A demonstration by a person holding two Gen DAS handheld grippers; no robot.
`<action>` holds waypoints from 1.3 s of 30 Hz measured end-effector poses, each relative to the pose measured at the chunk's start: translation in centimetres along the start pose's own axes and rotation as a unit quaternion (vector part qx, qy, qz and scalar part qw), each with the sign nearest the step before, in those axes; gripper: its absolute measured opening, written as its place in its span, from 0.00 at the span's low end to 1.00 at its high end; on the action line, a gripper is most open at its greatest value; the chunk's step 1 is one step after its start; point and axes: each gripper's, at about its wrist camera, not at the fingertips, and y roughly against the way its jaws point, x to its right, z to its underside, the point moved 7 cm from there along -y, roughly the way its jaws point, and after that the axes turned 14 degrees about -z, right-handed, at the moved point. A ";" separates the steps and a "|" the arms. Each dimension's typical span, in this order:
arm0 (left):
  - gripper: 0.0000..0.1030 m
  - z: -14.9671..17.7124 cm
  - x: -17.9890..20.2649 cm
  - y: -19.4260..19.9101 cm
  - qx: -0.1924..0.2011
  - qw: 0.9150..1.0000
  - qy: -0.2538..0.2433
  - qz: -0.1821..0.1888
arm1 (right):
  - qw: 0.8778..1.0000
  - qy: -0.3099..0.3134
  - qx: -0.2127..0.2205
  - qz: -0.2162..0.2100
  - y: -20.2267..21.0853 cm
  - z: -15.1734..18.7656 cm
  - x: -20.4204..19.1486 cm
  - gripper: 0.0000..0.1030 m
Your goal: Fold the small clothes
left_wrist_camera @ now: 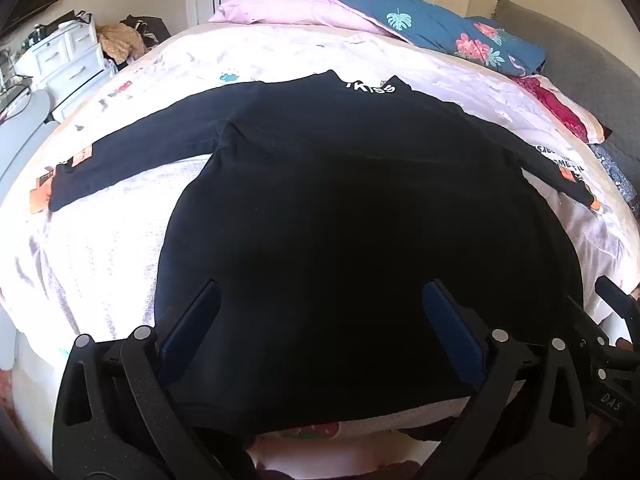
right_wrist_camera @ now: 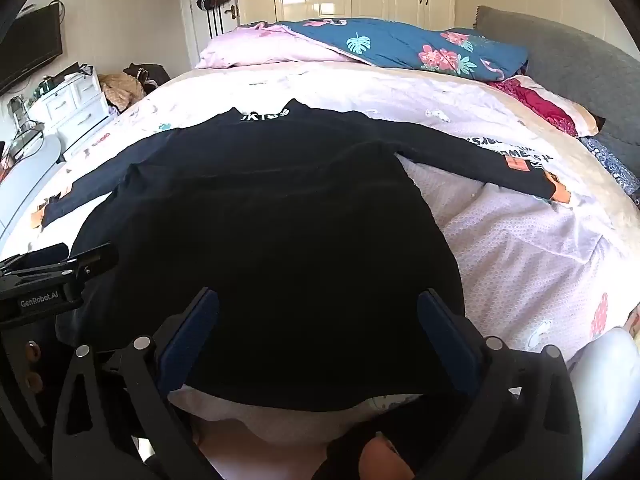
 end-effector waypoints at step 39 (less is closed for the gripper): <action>0.92 -0.3 -0.2 0.5 0.011 1.000 -0.001 0.010 | 1.000 0.006 0.012 0.018 0.8 -0.5 -0.1 0.96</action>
